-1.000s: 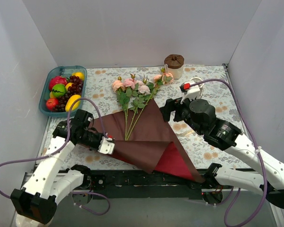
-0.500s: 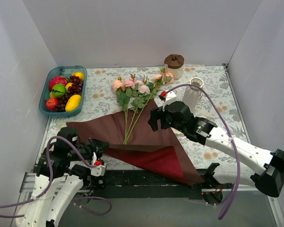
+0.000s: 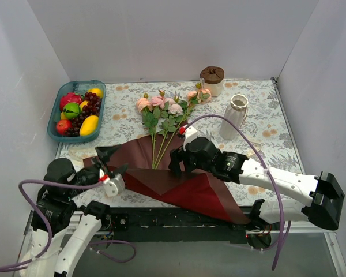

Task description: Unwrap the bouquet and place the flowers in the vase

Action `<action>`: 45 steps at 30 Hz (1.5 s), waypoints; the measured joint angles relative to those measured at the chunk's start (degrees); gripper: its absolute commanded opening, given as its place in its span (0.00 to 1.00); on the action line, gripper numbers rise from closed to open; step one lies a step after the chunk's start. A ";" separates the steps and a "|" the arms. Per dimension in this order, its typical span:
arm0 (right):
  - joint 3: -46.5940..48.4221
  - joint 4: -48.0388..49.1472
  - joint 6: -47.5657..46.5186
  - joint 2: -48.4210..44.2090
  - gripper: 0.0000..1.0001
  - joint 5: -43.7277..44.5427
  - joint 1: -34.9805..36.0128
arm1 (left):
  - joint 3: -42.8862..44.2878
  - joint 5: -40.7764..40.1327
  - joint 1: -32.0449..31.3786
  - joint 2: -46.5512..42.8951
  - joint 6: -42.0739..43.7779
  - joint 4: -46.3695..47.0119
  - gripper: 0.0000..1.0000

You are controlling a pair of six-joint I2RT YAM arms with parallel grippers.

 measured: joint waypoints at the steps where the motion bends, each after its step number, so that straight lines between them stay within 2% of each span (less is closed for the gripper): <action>1: -0.68 0.37 0.48 0.09 0.87 0.15 1.38 | 1.57 -1.66 0.00 1.31 -6.34 4.94 0.78; 3: -1.60 0.52 1.42 0.52 0.87 0.39 3.58 | 4.24 -4.07 0.00 4.17 -14.49 10.32 0.91; 5: -2.27 0.44 2.23 1.20 0.87 1.01 6.23 | 7.43 -6.12 0.00 8.07 -22.36 14.88 0.97; 10: -2.99 0.26 4.44 1.33 0.87 3.13 11.91 | 10.75 -8.15 0.00 14.86 -37.51 19.69 0.98; 14: -3.02 -0.07 5.64 -0.52 0.86 4.31 14.45 | 15.54 -8.04 -0.02 23.39 -44.98 16.63 0.98; 18: -3.15 0.02 6.62 -2.78 0.86 4.74 16.02 | 21.73 -7.78 -0.02 35.65 -50.38 13.14 0.98; 22: -3.58 -0.35 6.91 -3.17 0.87 5.05 16.68 | 22.53 -7.78 0.00 44.11 -53.53 9.60 0.98; 26: -1.90 -2.73 4.83 -3.21 0.87 7.34 15.23 | 21.62 -8.37 0.00 45.94 -55.87 8.02 0.95; 32: 2.23 -1.75 1.27 -4.61 0.87 6.75 3.41 | 15.96 -6.62 -0.13 42.95 -51.25 4.52 0.89; 35: 2.69 -0.50 0.17 -4.33 0.86 5.68 0.50 | 10.99 -8.33 -0.79 44.35 -48.37 3.08 0.88; 39: 2.54 0.17 0.28 -2.89 0.85 3.10 0.00 | 6.27 -13.57 -1.49 51.23 -47.89 4.33 0.85; 42: -0.04 1.81 1.38 -3.30 0.85 1.64 0.07 | 6.99 -16.02 -1.55 58.34 -48.41 7.21 0.85; 45: -3.48 1.68 2.49 -4.55 0.85 1.25 0.07 | 10.08 -16.04 -1.68 64.50 -48.09 8.35 0.79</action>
